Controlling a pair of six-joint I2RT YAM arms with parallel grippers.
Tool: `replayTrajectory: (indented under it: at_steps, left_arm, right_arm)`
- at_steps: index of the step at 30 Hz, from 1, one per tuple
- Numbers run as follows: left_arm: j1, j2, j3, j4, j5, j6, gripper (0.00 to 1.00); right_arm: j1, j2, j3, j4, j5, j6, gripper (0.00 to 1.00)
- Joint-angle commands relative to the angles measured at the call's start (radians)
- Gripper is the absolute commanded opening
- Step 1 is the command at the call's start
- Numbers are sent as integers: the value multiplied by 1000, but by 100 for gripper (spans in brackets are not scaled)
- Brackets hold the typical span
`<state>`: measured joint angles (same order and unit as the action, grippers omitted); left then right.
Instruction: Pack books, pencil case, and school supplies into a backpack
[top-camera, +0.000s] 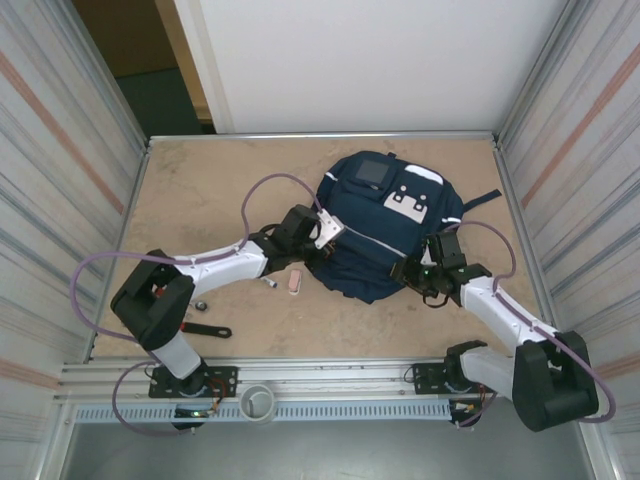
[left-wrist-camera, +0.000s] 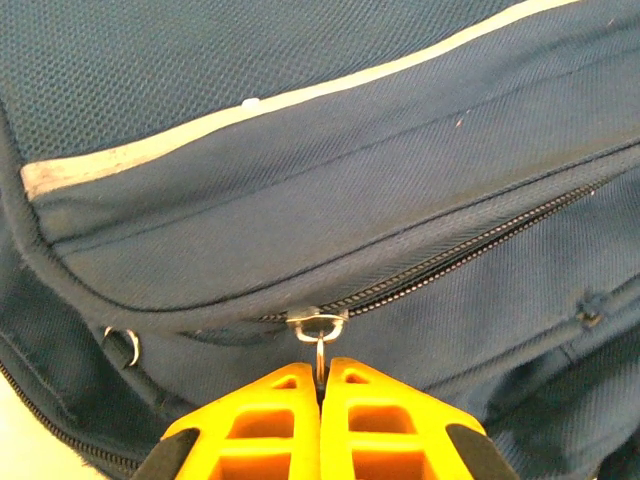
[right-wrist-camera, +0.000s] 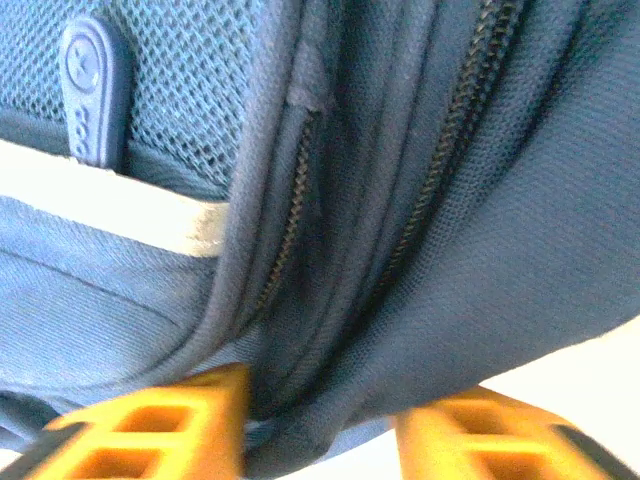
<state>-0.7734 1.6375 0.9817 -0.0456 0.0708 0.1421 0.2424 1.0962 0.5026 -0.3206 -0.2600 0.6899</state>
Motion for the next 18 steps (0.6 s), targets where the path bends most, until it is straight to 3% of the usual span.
replayTrajectory:
  at_steps: [1, 5, 10, 16, 18]
  left_arm:
    - [8, -57, -24, 11, -60, 10, 0]
    - [81, -60, -37, 13, -72, -16, 0]
    - [121, -40, -24, 2, -60, -25, 0]
    - [114, -71, -54, 7, 13, -11, 0]
    - [105, -97, -70, 15, 37, -11, 0]
  right_arm:
    - [-76, -17, -7, 27, 56, -19, 17]
    - [-164, -56, -7, -4, 40, -61, 0]
    - [-237, -33, 44, -16, -26, -111, 0]
    - [-239, 32, 131, -28, -68, -155, 0]
    - [-237, 12, 159, -59, -38, -181, 7]
